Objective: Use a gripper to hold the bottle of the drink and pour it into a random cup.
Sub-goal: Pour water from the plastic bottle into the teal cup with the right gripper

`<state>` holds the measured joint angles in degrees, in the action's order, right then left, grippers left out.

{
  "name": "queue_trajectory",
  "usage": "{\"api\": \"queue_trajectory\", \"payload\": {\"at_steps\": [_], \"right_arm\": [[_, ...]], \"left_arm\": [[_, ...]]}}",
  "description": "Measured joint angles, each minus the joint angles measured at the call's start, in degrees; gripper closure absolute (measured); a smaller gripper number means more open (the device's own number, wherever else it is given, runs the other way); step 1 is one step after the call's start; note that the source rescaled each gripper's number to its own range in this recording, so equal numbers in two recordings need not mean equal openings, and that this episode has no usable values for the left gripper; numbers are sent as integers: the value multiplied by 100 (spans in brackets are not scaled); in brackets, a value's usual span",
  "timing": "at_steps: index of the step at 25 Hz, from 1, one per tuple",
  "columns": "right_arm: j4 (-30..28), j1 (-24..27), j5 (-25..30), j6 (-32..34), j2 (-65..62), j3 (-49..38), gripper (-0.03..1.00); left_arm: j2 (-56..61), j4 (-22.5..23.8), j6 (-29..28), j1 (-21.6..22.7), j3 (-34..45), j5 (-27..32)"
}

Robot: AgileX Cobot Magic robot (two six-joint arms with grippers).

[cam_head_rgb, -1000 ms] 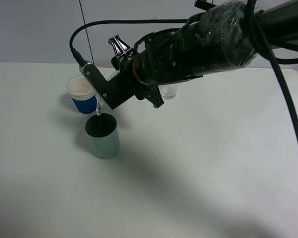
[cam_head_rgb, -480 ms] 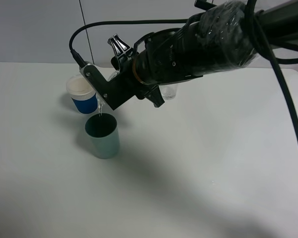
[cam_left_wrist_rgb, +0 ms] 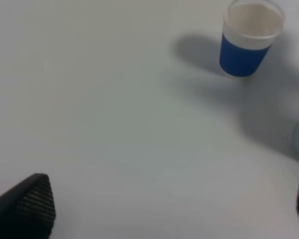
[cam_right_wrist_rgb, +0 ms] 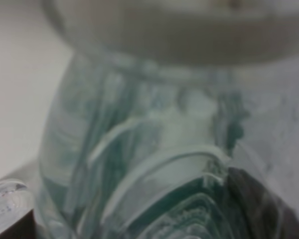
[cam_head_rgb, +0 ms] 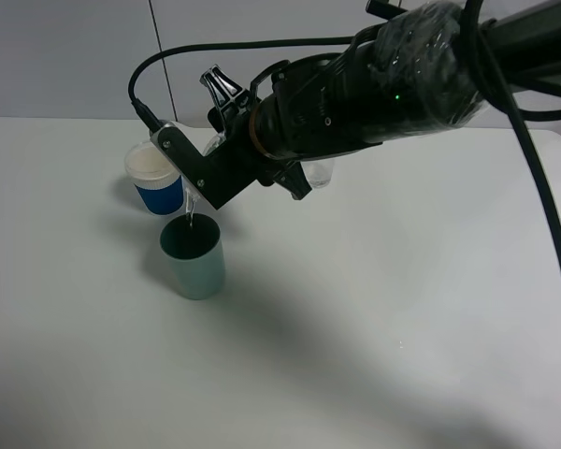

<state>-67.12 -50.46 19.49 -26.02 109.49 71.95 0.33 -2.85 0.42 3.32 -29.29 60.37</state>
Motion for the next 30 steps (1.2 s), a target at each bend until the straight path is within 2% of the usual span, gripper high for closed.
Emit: {"api": "queue_trajectory", "payload": {"at_steps": [30], "right_arm": [[-247, 0, -21, -47, 0, 0, 97]], "left_arm": [[0, 0, 0, 0, 0, 0]]}}
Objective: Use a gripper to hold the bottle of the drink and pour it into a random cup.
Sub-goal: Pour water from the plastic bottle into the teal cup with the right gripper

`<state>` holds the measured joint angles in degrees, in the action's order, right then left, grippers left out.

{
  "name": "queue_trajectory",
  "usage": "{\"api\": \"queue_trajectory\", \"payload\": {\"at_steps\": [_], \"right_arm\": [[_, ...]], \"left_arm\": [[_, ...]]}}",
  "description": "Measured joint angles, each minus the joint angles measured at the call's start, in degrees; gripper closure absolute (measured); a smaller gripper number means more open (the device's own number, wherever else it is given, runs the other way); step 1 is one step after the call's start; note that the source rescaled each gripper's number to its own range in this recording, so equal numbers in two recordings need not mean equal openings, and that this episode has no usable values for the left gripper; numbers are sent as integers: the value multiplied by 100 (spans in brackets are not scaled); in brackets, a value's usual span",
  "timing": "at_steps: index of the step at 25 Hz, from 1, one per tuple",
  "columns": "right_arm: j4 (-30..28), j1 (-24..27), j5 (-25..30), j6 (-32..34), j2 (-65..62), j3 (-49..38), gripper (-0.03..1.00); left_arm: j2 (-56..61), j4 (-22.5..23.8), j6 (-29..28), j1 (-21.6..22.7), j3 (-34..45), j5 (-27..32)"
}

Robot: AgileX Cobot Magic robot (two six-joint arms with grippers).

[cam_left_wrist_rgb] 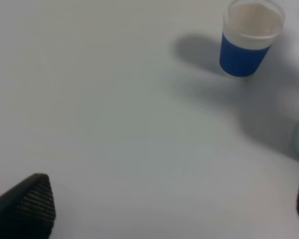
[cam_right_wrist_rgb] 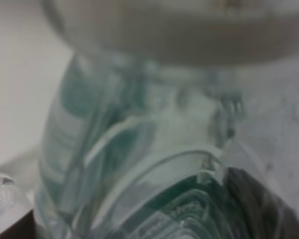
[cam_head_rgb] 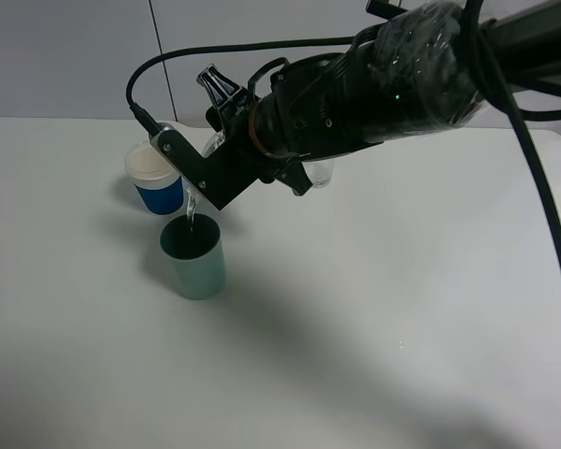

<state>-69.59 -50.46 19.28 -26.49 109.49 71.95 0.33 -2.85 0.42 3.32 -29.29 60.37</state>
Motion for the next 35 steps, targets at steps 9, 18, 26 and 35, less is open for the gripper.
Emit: {"api": "queue_trajectory", "payload": {"at_steps": [9, 18, 26, 35], "right_arm": [[-62, 0, -119, 0, 0, 0, 97], [-66, 0, -126, 0, 0, 0, 97], [-66, 0, -121, 0, 0, 0, 97], [-66, -2, -74, 0, 0, 0, 97]], "left_arm": [[0, 0, 0, 0, 0, 0], [0, 0, 0, 0, 0, 0], [0, 0, 0, 0, 0, 0], [0, 6, 0, 0, 0, 0]]}}
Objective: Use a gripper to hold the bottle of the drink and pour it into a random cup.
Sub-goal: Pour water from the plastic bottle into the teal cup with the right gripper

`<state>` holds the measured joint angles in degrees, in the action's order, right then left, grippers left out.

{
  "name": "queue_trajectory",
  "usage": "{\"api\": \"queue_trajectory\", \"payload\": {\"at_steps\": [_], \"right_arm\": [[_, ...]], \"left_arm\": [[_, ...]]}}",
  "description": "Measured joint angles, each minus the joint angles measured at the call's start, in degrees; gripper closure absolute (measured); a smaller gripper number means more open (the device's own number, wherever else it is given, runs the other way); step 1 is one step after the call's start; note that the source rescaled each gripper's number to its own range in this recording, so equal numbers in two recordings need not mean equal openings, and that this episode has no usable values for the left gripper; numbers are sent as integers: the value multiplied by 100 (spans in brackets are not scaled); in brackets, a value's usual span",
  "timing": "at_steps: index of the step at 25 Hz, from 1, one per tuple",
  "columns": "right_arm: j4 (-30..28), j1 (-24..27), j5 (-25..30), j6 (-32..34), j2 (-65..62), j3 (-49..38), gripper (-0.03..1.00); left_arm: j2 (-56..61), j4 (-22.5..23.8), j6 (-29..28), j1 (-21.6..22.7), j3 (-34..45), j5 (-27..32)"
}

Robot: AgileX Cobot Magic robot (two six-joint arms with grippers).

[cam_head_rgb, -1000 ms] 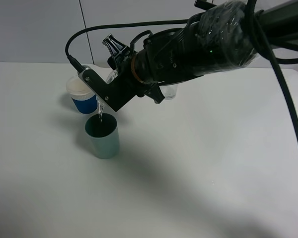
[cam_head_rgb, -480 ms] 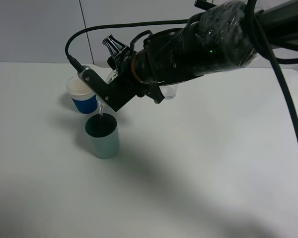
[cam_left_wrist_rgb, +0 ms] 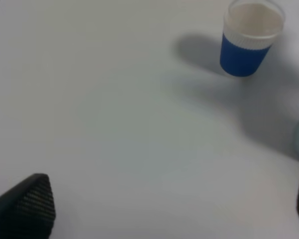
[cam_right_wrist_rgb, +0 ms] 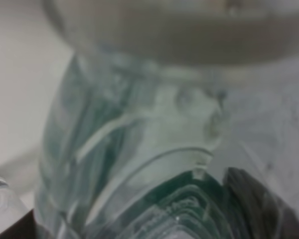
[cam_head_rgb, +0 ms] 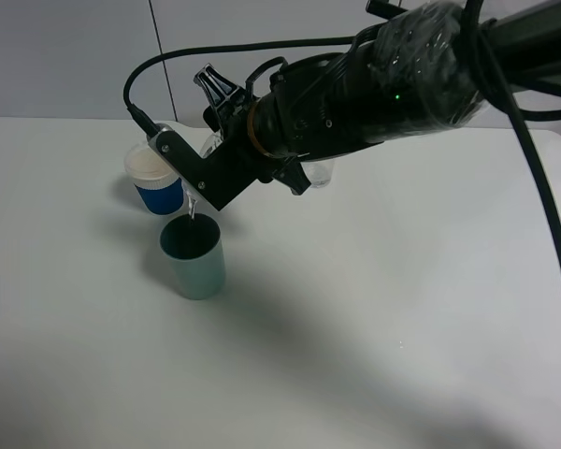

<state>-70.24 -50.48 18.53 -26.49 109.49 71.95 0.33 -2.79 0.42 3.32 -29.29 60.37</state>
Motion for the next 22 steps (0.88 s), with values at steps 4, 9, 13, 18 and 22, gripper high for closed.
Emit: {"api": "queue_trajectory", "payload": {"at_steps": [4, 9, 13, 18, 22], "right_arm": [[0, -71, 103, 0, 0, 0, 97], [5, -83, 146, 0, 0, 0, 97], [10, -83, 251, 0, 0, 0, 97], [10, -83, 295, 0, 0, 0, 97], [-15, -83, 295, 0, 0, 0, 97]], "left_arm": [[0, 0, 0, 0, 0, 0], [0, 0, 0, 0, 0, 0], [0, 0, 0, 0, 0, 0], [0, 0, 0, 0, 0, 0], [0, 0, 0, 0, 0, 0]]}}
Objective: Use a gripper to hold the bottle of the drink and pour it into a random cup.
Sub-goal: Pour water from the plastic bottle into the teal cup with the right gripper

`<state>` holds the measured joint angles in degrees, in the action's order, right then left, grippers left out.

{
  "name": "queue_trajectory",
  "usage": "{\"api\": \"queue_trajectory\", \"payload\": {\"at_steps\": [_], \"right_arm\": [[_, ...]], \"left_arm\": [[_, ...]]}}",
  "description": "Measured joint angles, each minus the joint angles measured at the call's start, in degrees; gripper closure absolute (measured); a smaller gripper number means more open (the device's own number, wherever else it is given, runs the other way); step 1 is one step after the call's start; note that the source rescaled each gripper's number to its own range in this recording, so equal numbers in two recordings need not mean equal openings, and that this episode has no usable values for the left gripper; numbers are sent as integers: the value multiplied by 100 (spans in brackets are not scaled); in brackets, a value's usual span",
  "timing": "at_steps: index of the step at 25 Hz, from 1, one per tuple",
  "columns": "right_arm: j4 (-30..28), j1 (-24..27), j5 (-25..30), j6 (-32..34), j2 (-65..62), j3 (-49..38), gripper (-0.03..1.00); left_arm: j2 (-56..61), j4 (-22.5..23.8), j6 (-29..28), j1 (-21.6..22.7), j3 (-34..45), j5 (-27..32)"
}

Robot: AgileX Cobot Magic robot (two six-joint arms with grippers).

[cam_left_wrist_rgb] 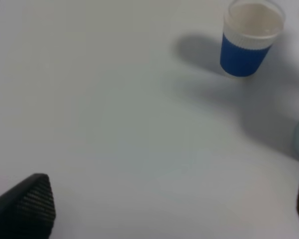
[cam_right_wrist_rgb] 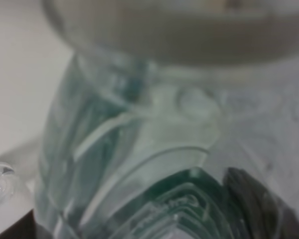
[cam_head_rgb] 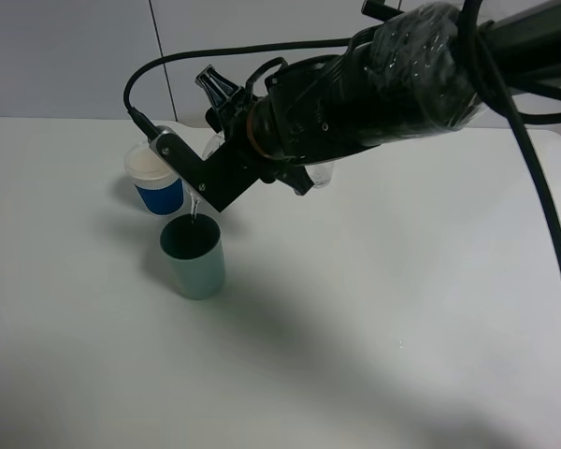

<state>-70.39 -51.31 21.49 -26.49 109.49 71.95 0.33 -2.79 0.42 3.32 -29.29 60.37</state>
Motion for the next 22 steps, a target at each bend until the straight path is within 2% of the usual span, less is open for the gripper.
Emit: {"api": "queue_trajectory", "payload": {"at_steps": [22], "right_arm": [[-153, -48, 129, -27, -5, 254, 97]], "left_arm": [[0, 0, 0, 0, 0, 0]]}}
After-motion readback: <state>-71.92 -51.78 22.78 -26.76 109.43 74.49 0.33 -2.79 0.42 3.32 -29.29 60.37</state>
